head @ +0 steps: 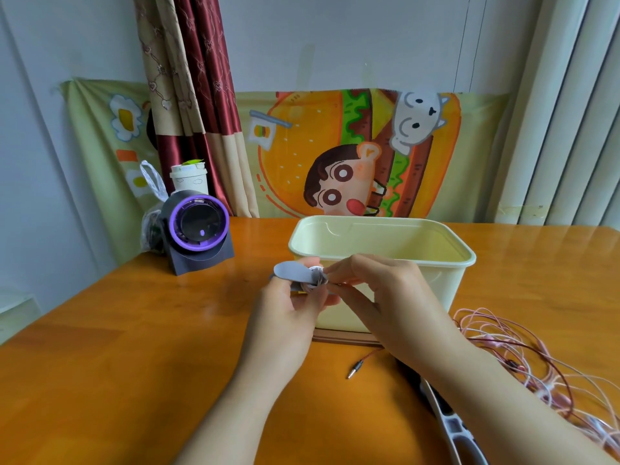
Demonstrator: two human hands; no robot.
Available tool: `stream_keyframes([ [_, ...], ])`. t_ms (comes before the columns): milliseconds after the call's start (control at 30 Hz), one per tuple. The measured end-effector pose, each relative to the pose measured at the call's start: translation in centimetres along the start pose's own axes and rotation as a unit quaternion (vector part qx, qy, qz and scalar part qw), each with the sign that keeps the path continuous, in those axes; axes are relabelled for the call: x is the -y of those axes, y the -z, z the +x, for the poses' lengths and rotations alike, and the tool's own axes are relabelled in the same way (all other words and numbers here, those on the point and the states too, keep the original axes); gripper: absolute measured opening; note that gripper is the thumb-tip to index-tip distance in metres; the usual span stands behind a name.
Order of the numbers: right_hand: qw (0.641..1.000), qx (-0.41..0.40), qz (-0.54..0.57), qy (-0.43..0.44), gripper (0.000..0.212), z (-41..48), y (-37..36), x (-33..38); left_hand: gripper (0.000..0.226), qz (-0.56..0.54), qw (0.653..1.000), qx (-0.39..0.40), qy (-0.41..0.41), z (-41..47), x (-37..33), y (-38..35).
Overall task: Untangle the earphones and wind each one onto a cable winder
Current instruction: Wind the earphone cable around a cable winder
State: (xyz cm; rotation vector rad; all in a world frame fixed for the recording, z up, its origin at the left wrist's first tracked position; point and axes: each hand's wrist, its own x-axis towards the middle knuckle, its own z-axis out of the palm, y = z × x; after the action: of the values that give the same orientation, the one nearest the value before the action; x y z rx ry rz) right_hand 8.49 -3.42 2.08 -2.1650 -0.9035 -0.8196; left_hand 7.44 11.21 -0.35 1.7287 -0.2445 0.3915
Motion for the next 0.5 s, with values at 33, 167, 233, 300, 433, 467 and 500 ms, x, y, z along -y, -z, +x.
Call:
stream_keyframes([
  [33, 1.0, -0.001, -0.008, 0.008, 0.014, 0.0, -0.1, -0.1, 0.027, 0.001, 1.0, -0.004, 0.001, 0.0, 0.1, -0.1],
  [167, 1.0, -0.018, -0.007, 0.025, 0.013, -0.3, -0.5, -0.8, 0.03, -0.005, 1.0, -0.014, 0.015, 0.0, 0.6, -0.7],
  [233, 0.999, -0.031, 0.006, 0.034, 0.019, -0.4, -0.9, -1.1, 0.032, -0.003, 1.0, -0.011, 0.023, 0.1, 0.7, -0.7],
  [300, 0.998, -0.047, 0.012, 0.045, 0.026, -0.4, -1.1, -1.3, 0.036, -0.012, 1.0, -0.004, 0.028, 0.1, 0.6, -0.6],
  [433, 0.995, -0.077, 0.012, 0.066, 0.024, -0.6, -1.2, -1.6, 0.043, -0.028, 0.999, 0.006, 0.024, -0.1, 0.4, -0.4],
  [467, 0.994, -0.079, 0.011, 0.072, 0.023, -0.8, -1.3, -1.7, 0.044, -0.023, 0.999, 0.011, 0.022, 0.0, 0.5, -0.4],
  [500, 0.994, -0.082, 0.01, 0.077, 0.022, -0.9, -1.4, -1.8, 0.045, -0.021, 1.0, 0.015, 0.017, 0.0, 0.4, -0.5],
])
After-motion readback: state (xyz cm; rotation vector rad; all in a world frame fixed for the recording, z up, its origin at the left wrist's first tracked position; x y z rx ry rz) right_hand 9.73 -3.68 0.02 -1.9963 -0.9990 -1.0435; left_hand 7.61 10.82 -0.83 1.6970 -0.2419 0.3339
